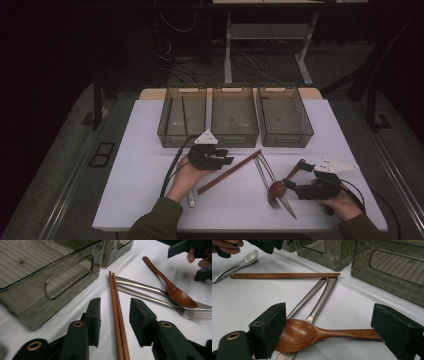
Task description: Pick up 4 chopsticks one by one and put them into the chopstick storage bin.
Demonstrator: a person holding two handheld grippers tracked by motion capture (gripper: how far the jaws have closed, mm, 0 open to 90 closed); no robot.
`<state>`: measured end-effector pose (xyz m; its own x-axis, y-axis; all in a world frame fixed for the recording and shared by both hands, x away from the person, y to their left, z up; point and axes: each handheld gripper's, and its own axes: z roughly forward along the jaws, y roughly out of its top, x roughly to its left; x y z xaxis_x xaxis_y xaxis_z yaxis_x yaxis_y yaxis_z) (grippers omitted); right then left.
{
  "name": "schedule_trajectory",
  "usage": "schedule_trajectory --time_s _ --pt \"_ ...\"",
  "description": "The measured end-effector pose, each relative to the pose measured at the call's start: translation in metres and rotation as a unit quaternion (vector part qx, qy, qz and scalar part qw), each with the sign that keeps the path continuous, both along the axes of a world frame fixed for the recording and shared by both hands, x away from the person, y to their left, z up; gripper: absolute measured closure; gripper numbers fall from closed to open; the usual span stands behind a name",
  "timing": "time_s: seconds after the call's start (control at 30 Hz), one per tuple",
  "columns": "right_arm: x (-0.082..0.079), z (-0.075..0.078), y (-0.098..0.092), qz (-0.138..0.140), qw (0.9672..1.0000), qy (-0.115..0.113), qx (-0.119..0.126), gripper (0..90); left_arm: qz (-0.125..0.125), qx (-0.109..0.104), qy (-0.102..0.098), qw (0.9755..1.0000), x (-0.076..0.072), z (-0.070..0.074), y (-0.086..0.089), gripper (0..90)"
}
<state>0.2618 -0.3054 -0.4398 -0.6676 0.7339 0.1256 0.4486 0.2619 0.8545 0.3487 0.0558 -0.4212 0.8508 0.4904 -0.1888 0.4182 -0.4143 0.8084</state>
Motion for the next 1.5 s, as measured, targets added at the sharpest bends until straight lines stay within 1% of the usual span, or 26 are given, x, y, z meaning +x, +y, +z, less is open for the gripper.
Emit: schedule_trajectory --time_s 0.03,0.1,0.17,0.23,0.33,0.5,0.53,0.67,0.93,1.0,1.33,1.37,1.4,1.5 --pt "0.000 0.000 0.000 -0.001 1.0000 0.002 0.000 12.9 -0.001 -0.001 0.003 1.0000 0.001 -0.001 -0.002 61.4" --pt "-0.001 0.000 0.000 0.002 1.0000 -0.001 -0.001 12.9 -0.003 0.006 0.004 1.0000 0.001 -0.004 -0.006 62.7" --pt "-0.001 0.001 0.000 0.001 1.0000 -0.002 -0.001 12.9 -0.006 0.014 0.010 0.9998 0.000 -0.007 -0.009 65.3" --pt "-0.001 0.001 0.000 0.000 1.0000 0.001 0.001 12.9 -0.007 0.020 0.015 0.9997 -0.001 -0.009 -0.011 66.7" --pt "-0.001 0.000 0.000 0.004 1.0000 -0.002 -0.001 12.9 -0.010 0.027 0.019 0.9994 -0.002 -0.012 -0.015 69.6" --pt "-0.001 0.001 0.002 0.008 1.0000 -0.004 -0.004 12.9 -0.006 0.039 0.022 0.9990 -0.003 -0.014 -0.019 74.7" --pt "-0.001 0.001 0.002 0.008 0.9999 -0.005 -0.006 12.9 -0.009 0.038 0.023 0.9990 -0.002 -0.015 -0.020 75.2" --pt "-0.001 0.001 0.003 0.009 0.9999 -0.005 -0.006 12.9 -0.011 0.048 0.025 0.9985 -0.003 -0.018 -0.022 77.8" --pt "-0.001 0.001 0.003 0.010 0.9999 -0.006 -0.007 13.0 -0.004 0.066 0.026 0.9975 -0.002 -0.022 -0.023 79.4" --pt "-0.001 0.001 0.003 0.010 0.9999 -0.006 -0.007 12.9 -0.003 0.063 0.028 0.9976 -0.001 -0.023 -0.023 79.4" --pt "-0.001 0.001 0.003 0.010 0.9999 -0.007 -0.007 13.0 -0.001 0.076 0.033 0.9966 0.000 -0.027 -0.023 79.4" --pt "-0.001 0.001 0.003 0.010 0.9999 -0.008 -0.007 13.0 -0.003 0.081 0.031 0.9962 0.000 -0.028 -0.023 79.4" --pt "-0.001 0.001 0.003 0.010 0.9999 -0.008 -0.007 12.9 0.000 0.080 0.033 0.9962 0.000 -0.029 -0.024 79.4" --pt "-0.001 0.001 0.003 0.010 0.9999 -0.008 -0.006 13.0 -0.001 0.082 0.030 0.9962 -0.001 -0.029 -0.024 79.4"
